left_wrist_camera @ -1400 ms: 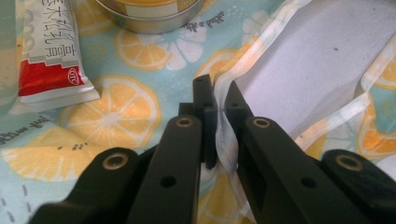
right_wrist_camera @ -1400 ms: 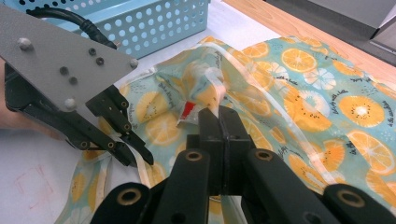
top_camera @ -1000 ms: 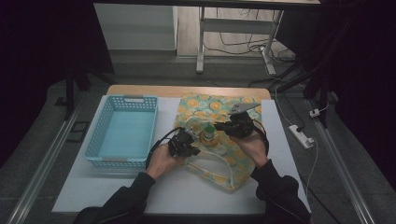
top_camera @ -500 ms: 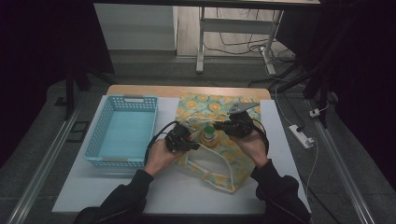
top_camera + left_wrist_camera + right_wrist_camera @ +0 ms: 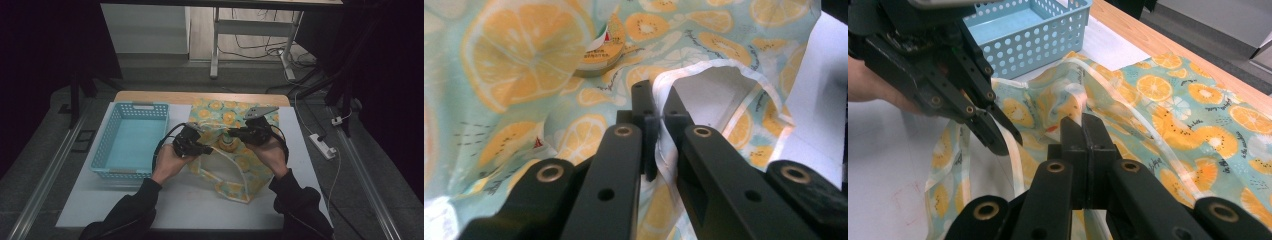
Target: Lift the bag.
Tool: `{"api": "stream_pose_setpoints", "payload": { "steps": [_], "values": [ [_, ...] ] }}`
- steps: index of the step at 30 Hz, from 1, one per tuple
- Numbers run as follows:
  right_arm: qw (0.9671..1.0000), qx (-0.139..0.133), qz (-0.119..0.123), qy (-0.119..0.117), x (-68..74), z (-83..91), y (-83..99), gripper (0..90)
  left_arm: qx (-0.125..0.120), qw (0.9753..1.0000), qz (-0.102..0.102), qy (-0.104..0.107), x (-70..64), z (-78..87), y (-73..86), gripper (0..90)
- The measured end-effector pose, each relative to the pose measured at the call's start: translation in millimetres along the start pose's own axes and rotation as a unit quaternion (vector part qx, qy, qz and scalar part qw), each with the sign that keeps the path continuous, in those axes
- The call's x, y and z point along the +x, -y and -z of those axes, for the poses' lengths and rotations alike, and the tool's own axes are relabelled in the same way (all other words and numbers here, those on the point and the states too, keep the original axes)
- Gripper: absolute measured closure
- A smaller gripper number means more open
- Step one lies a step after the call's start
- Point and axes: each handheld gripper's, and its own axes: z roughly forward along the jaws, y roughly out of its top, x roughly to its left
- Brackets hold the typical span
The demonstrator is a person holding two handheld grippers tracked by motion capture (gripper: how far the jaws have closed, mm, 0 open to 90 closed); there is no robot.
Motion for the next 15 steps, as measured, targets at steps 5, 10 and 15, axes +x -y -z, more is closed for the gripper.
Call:
{"api": "stream_pose_setpoints", "payload": {
  "steps": [5,10,15],
  "values": [
    [1.0,0.001,-0.003,-0.003,-0.3,2.3,-2.3,90.0,0.001,1.0,-0.001,-0.002,-1.7,7.3,-7.2,88.9],
    [1.0,0.001,-0.001,-0.004,1.9,6.3,-6.1,90.0,0.0,1.0,-0.003,-0.003,-3.3,14.6,-14.0,88.9],
    [1.0,0.006,0.004,-0.007,5.4,7.0,-8.3,90.0,-0.005,1.0,-0.002,-0.001,-3.5,22.5,-20.3,88.9]
  ]
}}
